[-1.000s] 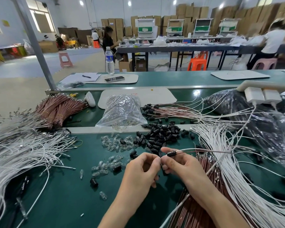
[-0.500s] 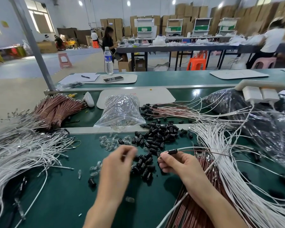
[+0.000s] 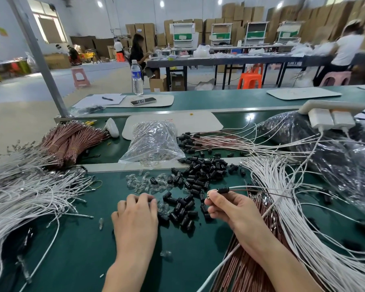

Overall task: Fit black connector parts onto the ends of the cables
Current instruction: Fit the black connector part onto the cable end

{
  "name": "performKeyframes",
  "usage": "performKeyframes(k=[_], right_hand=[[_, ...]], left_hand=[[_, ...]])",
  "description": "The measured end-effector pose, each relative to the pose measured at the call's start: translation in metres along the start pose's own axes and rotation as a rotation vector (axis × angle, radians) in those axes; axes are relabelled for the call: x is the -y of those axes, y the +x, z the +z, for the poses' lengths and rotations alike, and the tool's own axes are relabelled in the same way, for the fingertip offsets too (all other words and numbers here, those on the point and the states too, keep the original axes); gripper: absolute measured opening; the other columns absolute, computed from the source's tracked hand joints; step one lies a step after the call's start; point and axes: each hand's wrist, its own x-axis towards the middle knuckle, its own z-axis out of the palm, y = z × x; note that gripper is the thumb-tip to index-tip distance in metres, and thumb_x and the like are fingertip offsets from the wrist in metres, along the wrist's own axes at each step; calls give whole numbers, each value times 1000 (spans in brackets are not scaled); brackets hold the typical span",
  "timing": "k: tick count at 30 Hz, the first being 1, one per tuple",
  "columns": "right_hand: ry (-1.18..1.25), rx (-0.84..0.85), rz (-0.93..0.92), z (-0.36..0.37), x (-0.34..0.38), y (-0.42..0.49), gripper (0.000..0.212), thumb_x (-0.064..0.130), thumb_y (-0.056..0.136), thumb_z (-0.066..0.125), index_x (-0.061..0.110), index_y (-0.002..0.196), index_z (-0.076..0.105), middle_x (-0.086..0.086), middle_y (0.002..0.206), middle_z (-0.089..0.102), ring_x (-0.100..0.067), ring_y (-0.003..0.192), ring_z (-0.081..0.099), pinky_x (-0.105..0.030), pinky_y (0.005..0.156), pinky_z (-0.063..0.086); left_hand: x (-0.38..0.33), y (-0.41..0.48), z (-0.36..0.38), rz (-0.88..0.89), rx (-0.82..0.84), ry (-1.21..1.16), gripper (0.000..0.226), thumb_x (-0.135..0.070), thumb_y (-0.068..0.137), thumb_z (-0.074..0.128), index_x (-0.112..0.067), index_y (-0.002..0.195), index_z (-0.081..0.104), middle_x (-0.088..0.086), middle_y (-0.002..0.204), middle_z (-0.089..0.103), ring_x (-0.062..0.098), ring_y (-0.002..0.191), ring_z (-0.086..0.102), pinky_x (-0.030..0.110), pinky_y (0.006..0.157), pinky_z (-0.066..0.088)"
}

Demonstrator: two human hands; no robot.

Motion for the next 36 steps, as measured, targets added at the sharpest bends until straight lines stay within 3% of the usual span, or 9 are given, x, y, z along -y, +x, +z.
performKeyframes(k=[7,10,14,26,36], right_hand=[[51,11,17,0,4,-3,21,30,78,76,14,90,82,-14,92,77,-15,74,71,-20,67,57],[76,13,26,2,6,-4,21,31,75,76,16,88,83,-15,95,78,-14,72,71,-21,65,57],[107,20,30,3,6,-3,18,29,74,76,17,86,83,-16,94,78,-13,68,71,-20,62,57],[100,78,5,0,0,1,28,34,76,80,12,93,82,-12,92,77,-12,69,67,-21,66,56],[107,70,6,1,1,0,29,34,74,80,12,93,82,-12,90,76,-13,68,67,-22,66,56]], left_hand=[[-5,-1,1,129,-102,-153,18,-36,104,46,-28,110,60,-11,111,63,15,109,48,31,91,31],[-15,-8,-2,229,-181,-538,11,-34,100,53,-30,107,61,-18,96,63,5,94,55,28,87,43],[-36,-26,-1,382,-35,-873,16,-31,98,61,-43,107,58,-17,96,63,9,88,62,16,73,49],[-47,-32,9,366,121,-1026,18,-19,99,65,-33,109,68,-17,100,73,6,97,70,12,79,50],[-45,-32,10,396,92,-1032,26,-13,97,66,-38,105,68,-12,97,72,9,90,69,11,74,49]])
